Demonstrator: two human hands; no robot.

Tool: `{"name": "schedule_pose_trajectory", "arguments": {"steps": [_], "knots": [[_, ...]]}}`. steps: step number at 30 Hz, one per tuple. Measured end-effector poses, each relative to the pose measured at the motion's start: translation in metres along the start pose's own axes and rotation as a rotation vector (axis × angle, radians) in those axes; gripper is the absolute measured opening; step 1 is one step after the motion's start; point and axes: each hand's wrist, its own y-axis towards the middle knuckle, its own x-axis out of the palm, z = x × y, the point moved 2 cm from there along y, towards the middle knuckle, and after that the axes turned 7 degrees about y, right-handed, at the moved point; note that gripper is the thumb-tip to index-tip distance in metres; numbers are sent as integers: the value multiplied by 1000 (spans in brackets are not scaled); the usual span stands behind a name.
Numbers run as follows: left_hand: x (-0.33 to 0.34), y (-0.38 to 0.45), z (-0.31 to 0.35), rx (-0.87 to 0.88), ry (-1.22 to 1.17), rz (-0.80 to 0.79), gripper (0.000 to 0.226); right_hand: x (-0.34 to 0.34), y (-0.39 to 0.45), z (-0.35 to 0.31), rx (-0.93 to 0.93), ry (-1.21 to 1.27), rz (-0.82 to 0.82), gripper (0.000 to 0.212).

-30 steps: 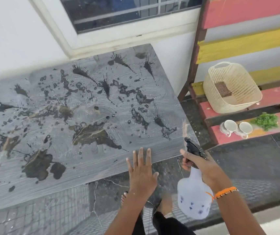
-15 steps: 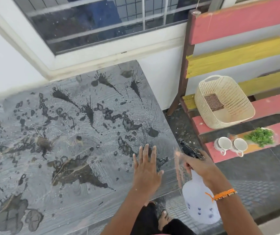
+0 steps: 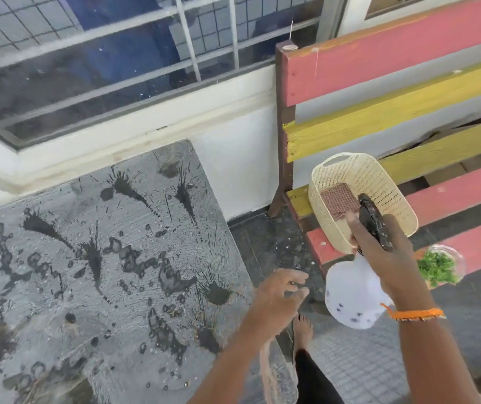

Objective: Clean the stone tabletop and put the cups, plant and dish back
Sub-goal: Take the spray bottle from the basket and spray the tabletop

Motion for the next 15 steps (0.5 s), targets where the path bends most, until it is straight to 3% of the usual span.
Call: {"name": "schedule_pose_trajectory", "arguments": {"steps": [6,11,13,15], "knots": [[33,74,46,-82,-132,-64,23,-37,107,27,-59,-56,308,41],[53,132,64,-130,-116,-65,25,-37,160,59,-19,25,286,8],[57,153,67,-156,-132,-68,24,-33,174,80,23,44,269,8],[59,172,67,-196,-165,-67,23,-33,187,102,22,-97,235,13]]}}
